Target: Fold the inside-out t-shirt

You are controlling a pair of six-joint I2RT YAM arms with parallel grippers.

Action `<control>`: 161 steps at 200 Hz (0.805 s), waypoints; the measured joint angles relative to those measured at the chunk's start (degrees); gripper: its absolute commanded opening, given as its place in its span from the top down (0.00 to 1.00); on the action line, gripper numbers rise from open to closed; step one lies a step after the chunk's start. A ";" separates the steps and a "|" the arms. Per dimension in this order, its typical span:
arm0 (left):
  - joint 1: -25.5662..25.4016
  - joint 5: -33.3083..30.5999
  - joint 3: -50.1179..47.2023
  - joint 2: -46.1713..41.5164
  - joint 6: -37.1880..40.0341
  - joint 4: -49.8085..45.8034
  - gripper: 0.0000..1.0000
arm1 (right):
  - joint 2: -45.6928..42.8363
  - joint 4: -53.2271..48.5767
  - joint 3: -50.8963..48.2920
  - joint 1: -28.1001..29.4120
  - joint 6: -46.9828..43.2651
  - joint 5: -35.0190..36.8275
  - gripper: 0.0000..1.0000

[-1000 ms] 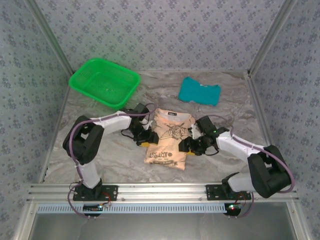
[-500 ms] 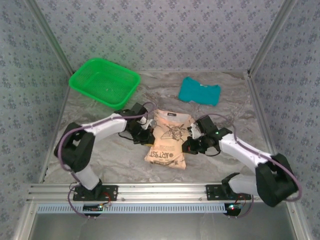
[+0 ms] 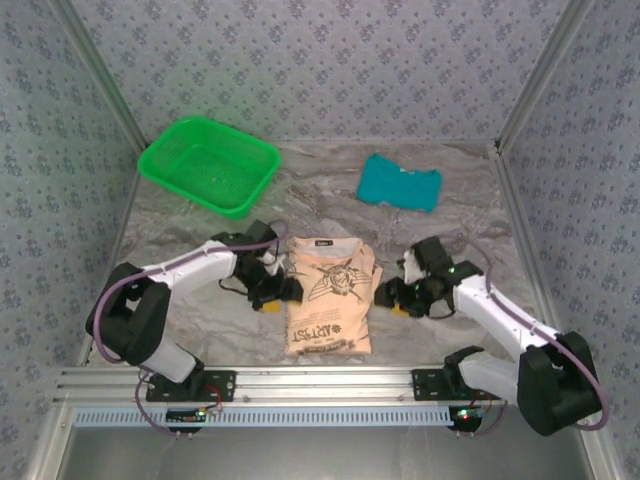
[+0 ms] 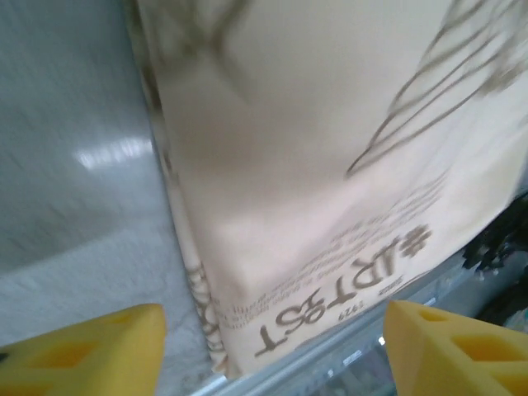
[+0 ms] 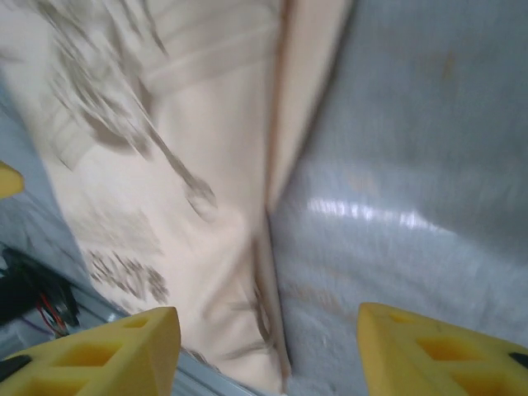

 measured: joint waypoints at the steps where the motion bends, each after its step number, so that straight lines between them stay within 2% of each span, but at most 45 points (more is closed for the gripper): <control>1: 0.24 -0.02 0.17 0.00 0.09 0.11 0.23 | 0.31 0.02 0.35 -0.17 -0.20 0.02 0.37; 30: 6.10 -1.01 7.52 3.85 1.75 3.67 0.24 | 14.82 1.84 13.29 -3.58 -7.37 -0.66 0.36; 81: 7.04 -3.76 15.87 18.27 4.20 7.04 0.25 | 34.97 3.69 24.59 -3.78 -15.02 -0.87 0.35; 122: 7.32 -2.67 19.06 22.93 3.98 7.02 0.27 | 43.50 3.98 31.87 -1.73 -16.55 -1.01 0.38; 161: 7.02 -1.46 21.73 25.49 3.91 6.12 0.36 | 46.90 4.76 35.45 1.64 -16.37 -3.76 0.52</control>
